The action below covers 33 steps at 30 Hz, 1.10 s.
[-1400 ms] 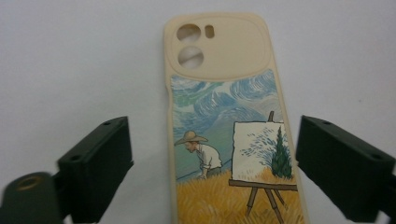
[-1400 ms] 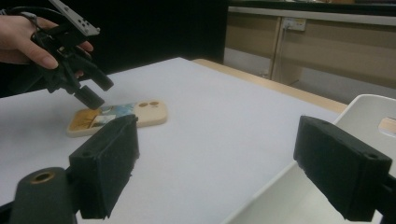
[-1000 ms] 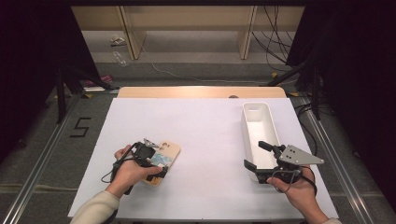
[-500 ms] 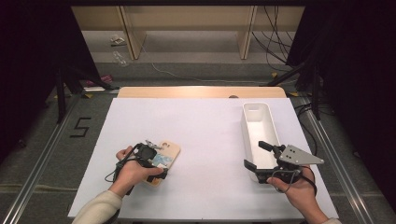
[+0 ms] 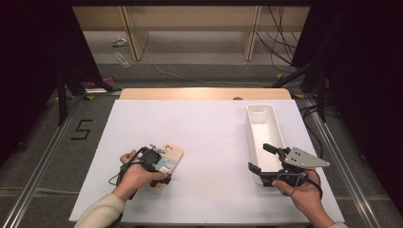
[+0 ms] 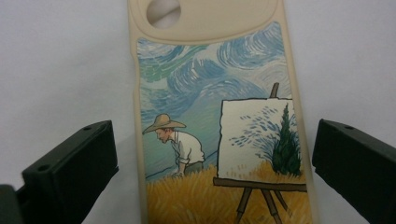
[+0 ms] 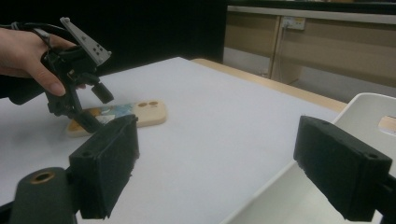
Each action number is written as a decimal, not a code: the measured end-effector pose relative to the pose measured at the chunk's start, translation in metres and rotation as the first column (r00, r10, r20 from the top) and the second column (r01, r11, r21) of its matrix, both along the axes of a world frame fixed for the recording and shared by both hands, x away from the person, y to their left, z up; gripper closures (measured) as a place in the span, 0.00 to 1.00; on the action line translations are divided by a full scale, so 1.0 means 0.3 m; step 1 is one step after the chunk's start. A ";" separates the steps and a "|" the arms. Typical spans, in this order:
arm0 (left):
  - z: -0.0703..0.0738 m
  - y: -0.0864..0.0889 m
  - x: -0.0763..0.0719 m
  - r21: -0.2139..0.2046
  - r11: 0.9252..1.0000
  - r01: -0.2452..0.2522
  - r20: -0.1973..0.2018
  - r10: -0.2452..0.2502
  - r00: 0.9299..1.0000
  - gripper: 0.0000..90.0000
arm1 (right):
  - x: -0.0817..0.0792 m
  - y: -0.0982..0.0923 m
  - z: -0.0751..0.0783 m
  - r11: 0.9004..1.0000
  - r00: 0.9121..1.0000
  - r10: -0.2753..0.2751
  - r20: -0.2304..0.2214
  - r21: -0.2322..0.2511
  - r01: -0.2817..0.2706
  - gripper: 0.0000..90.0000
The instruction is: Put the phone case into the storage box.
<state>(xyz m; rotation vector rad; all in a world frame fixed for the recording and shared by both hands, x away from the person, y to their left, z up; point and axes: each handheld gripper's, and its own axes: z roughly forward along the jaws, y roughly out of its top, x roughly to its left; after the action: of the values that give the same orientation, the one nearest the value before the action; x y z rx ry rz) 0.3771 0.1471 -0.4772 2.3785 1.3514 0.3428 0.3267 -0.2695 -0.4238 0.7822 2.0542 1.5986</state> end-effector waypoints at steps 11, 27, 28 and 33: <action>-0.013 -0.004 0.002 0.009 1.000 0.015 -0.023 -0.015 1.000 0.02 | 0.001 0.000 -0.002 1.000 1.000 0.001 -0.006 -0.002 -0.001 0.17; -0.013 0.009 0.009 -0.028 1.000 -0.001 -0.057 0.000 0.998 0.08 | 0.003 -0.004 -0.001 1.000 1.000 -0.002 -0.008 0.004 0.002 0.17; -0.013 0.009 0.009 -0.029 1.000 -0.004 -0.057 0.002 0.998 0.08 | 0.003 -0.004 -0.001 1.000 1.000 -0.002 -0.008 0.005 0.002 0.17; -0.013 0.010 0.007 -0.033 0.999 -0.013 -0.052 0.011 0.999 0.09 | 0.003 -0.003 -0.001 1.000 1.000 0.000 -0.010 0.005 0.000 0.16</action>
<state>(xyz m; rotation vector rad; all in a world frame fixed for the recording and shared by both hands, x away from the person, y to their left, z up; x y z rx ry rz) 0.3791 0.1501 -0.4811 2.3684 1.3838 0.2610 0.3276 -0.2706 -0.4243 0.7936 2.0577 1.6036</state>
